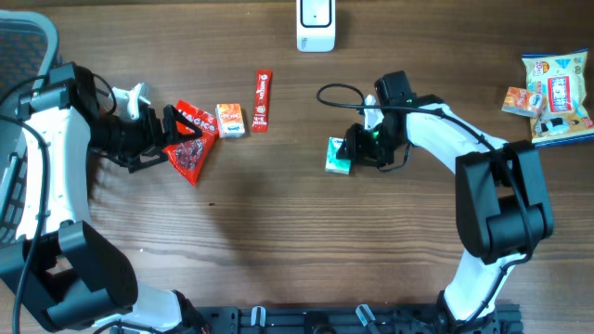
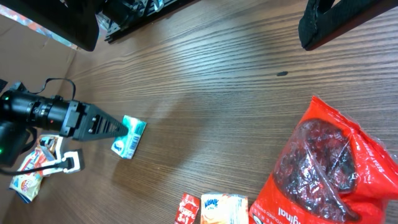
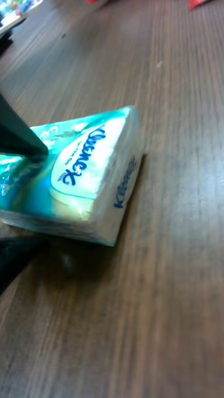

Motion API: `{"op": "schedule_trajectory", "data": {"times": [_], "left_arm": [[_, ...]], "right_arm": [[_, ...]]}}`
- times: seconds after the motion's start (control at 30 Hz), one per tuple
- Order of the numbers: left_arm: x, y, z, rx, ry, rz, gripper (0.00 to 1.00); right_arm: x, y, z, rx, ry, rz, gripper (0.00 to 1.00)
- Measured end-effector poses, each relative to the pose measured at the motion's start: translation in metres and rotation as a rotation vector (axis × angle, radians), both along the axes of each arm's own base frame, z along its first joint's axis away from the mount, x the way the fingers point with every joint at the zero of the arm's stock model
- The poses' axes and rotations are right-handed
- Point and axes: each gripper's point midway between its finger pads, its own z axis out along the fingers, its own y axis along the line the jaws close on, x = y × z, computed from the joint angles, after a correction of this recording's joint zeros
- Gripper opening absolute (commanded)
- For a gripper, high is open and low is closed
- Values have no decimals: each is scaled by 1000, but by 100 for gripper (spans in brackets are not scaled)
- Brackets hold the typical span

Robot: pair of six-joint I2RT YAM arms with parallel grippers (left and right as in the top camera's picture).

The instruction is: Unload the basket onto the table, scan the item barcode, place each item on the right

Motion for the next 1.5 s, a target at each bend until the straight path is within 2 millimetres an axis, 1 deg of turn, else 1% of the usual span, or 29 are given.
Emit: {"op": "schedule_trajectory", "data": {"times": [0.03, 0.3, 0.37, 0.43, 0.47, 0.57, 0.63, 0.67, 0.77, 0.87, 1.03, 1.17, 1.3, 1.4, 1.43, 1.5], "left_arm": [[0, 0, 0, 0, 0, 0, 100], [0, 0, 0, 0, 0, 0, 100], [0, 0, 0, 0, 0, 0, 100], [0, 0, 0, 0, 0, 0, 100], [0, 0, 0, 0, 0, 0, 100], [0, 0, 0, 0, 0, 0, 100], [0, 0, 0, 0, 0, 0, 100], [0, 0, 0, 0, 0, 0, 100], [0, 0, 0, 0, 0, 0, 100], [0, 0, 0, 0, 0, 0, 100], [0, 0, 0, 0, 0, 0, 100], [0, 0, 0, 0, 0, 0, 100], [0, 0, 0, 0, 0, 0, 100], [0, 0, 0, 0, 1, 0, 100], [0, 0, 0, 0, -1, 0, 100], [0, 0, 0, 0, 0, 0, 100]], "right_arm": [[-2, 1, 0, 9, 7, -1, 5], [1, 6, 4, 58, 12, -20, 4], [4, 9, 8, 110, 4, -18, 4], [10, 11, 16, 196, -19, -9, 4], [14, 12, 23, 249, -36, -1, 4], [30, 13, 50, 449, -121, 26, 4], [38, 11, 71, 582, -190, 57, 4], [42, 10, 87, 669, -236, 81, 4], [42, 14, 117, 835, -323, 162, 4], [40, 20, 139, 944, -360, 225, 4], [42, 23, 158, 1020, -333, 247, 4], [47, 25, 166, 1027, -296, 233, 4], [53, 28, 176, 1029, -324, 256, 4], [60, 31, 192, 1030, -380, 290, 4], [62, 31, 205, 1031, -412, 308, 4], [63, 31, 213, 1032, -393, 297, 4]]}}
